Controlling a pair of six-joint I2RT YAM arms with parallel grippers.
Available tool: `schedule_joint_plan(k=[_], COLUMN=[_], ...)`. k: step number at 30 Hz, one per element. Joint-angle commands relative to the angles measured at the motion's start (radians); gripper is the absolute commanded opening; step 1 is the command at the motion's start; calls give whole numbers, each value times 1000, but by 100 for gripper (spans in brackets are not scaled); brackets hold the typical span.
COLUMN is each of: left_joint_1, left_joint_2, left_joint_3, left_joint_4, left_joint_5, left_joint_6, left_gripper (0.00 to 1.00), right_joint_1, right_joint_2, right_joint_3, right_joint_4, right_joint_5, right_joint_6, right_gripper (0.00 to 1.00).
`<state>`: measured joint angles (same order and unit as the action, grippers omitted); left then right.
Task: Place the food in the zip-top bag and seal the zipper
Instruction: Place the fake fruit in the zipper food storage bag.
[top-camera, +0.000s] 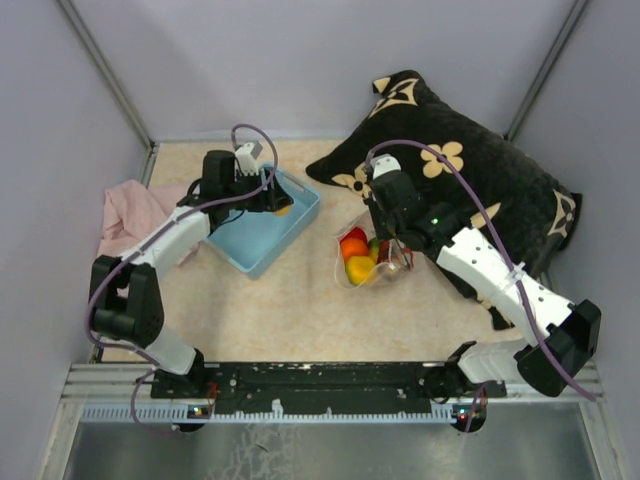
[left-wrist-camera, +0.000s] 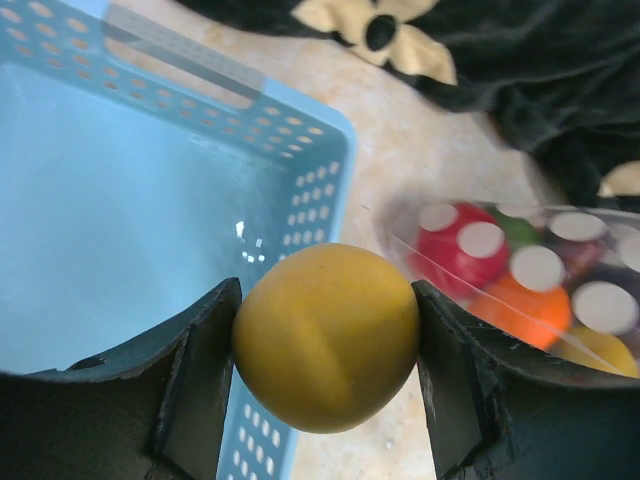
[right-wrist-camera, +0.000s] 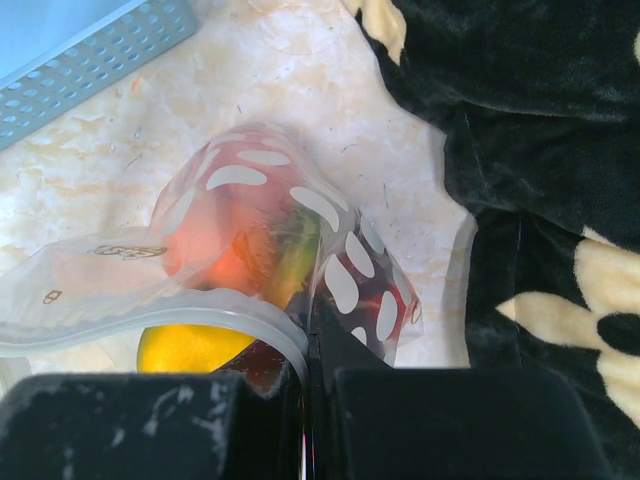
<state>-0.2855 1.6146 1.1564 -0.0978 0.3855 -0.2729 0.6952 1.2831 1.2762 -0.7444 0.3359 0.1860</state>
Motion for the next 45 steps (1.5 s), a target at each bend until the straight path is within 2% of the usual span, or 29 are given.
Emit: schedule_joint_plan(k=[1,7,12,19,24,37,45], left_joint_1=[-4,-24,-81,-240,-318,-507,-558], left_joint_2=[-114,-259,-380,-507,-567,-485,-377], left_joint_3=[-51,-96,-137,-215,-282,-280,-237], left_joint_4=[24,42,78,138,234,430,446], left_joint_5=[123,198,219,136,132,169,112], left_joint_6=[-9,-3,9,123,181,275,384], left_gripper=[47,47,47,48,50,52,53], right_joint_1=[-8,-7,-8,-8,-7,-8,-7], right_joint_2=[-33,-27,-21,-13,-13,-31,-36], right_joint_3=[31,27,21,15,11,2,5], right_joint_4=[59,66,79,101,109,99,96], right_joint_5=[10,-22,-37,-69,-89,-100,-109], right_joint_6=[3,45,67,88,101,127,135], right_gripper=[0,0,0,0,0,0,0])
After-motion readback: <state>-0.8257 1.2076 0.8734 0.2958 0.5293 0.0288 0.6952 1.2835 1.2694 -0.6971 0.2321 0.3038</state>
